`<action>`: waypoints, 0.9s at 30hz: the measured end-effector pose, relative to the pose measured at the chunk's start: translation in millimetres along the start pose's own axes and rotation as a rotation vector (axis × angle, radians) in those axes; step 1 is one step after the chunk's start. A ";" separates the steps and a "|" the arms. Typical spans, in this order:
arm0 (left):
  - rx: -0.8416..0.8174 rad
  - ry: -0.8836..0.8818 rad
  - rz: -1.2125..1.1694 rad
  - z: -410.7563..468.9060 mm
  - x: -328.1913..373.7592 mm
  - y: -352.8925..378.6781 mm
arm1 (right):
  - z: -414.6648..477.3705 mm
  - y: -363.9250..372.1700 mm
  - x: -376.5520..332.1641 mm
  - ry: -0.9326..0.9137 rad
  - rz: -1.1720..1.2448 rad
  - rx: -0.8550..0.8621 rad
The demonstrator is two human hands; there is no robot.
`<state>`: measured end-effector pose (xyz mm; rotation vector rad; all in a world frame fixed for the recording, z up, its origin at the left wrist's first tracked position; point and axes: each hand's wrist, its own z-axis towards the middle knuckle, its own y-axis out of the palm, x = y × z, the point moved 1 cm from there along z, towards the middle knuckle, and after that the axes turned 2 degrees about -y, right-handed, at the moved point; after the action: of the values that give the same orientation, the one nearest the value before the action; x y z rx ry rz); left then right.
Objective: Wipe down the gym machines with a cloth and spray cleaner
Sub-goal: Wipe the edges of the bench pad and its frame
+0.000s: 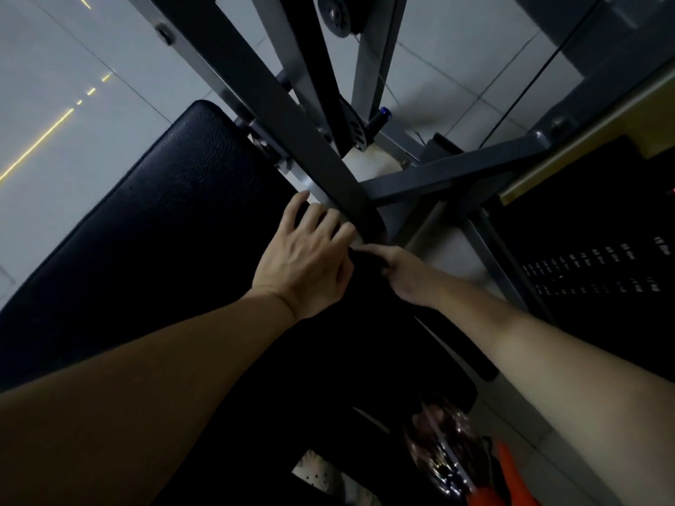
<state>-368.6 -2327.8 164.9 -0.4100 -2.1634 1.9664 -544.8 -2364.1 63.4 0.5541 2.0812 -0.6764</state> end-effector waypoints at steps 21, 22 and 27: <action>0.041 -0.041 0.043 -0.2 4.4 2.4 | 26.5 -18.0 33.1 0.117 0.457 -0.256; 0.033 -0.042 0.049 -0.1 5.0 2.4 | 30.2 -14.9 30.1 0.099 0.383 -0.238; 0.002 -0.047 0.092 0.3 6.4 0.9 | 44.4 -12.8 6.8 0.216 0.208 -0.262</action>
<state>-374.7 -2326.0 163.7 -0.4759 -2.2078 2.0457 -529.8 -2401.3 39.5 0.7044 2.2273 -0.2267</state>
